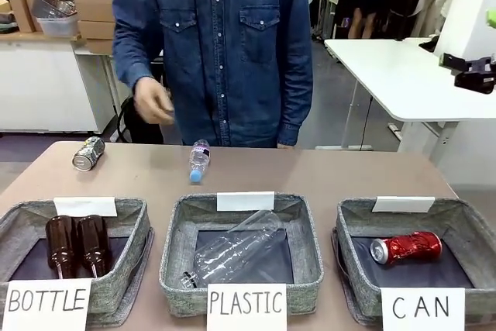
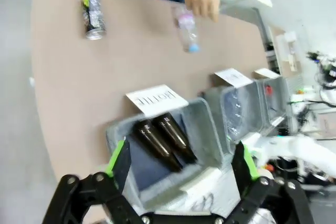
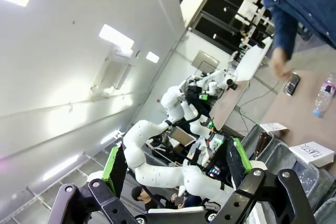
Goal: Sort the can waste into the basket.
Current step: Pick up the can waste from the table and place it in the right Fabric basket.
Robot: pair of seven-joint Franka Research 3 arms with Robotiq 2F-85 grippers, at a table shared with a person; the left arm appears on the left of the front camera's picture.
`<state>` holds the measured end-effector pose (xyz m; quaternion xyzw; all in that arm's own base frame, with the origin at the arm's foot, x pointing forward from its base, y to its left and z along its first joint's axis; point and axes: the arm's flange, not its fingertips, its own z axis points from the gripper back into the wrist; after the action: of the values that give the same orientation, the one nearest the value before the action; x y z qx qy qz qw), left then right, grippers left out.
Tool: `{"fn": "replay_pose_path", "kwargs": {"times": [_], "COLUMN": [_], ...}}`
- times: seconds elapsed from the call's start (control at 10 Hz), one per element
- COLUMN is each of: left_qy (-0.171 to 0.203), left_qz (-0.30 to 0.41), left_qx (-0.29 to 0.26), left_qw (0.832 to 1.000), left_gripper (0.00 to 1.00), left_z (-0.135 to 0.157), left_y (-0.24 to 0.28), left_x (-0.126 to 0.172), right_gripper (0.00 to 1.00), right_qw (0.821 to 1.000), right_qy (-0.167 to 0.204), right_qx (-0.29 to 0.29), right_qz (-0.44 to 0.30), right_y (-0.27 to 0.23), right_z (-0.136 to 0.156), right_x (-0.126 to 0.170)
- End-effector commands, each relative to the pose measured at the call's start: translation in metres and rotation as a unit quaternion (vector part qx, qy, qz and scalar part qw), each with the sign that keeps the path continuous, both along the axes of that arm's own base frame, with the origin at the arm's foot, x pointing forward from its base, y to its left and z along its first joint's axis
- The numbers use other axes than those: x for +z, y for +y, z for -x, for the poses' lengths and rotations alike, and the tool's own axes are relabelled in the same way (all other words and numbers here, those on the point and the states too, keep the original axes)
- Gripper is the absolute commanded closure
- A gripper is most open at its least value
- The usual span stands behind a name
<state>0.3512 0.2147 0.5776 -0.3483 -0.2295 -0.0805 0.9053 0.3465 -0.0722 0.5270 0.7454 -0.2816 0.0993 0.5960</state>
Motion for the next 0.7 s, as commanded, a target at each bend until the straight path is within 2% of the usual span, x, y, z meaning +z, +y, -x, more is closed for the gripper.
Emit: {"fn": "replay_pose_path", "kwargs": {"times": [0.0, 0.1, 0.2, 0.3, 0.4, 0.5, 0.6], "left_qy": [0.003, 0.004, 0.010, -0.004, -0.018, -0.035, -0.042], "left_qz": [-0.099, -0.175, -0.241, -0.291, -0.320, -0.318, -0.288], "left_qx": [0.035, 0.053, 0.048, 0.039, 0.050, 0.066, 0.068], "left_qw": [0.994, 0.983, 0.969, 0.956, 0.946, 0.945, 0.954], "left_gripper": [0.00, 0.00, 0.00, 0.00, 0.00, 0.00, 0.00], "left_z": [-0.046, -0.075, -0.106, -0.132, -0.156, -0.175, -0.191], "left_y": [-0.013, -0.023, -0.034, -0.044, -0.052, -0.064, -0.081], "left_x": [-0.013, -0.023, -0.036, -0.049, -0.063, -0.076, -0.090], "right_gripper": [0.00, 0.00, 0.00, 0.00, 0.00, 0.00, 0.00], "right_qw": [1.000, 1.000, 1.000, 1.000, 1.000, 1.000, 1.000], "right_qy": [-0.006, -0.006, -0.006, -0.006, -0.006, -0.006, -0.006], "right_qx": [0.003, 0.003, 0.003, 0.003, 0.003, 0.003, 0.003], "right_qz": [0.005, 0.005, 0.005, 0.005, 0.005, 0.005, 0.005], "right_y": [-0.002, -0.002, -0.002, -0.002, -0.002, -0.002, -0.002], "right_z": [0.001, 0.001, 0.001, 0.001, 0.001, 0.001, 0.001], "right_x": [0.001, 0.001, 0.001, 0.001, 0.001, 0.001, 0.001]}}
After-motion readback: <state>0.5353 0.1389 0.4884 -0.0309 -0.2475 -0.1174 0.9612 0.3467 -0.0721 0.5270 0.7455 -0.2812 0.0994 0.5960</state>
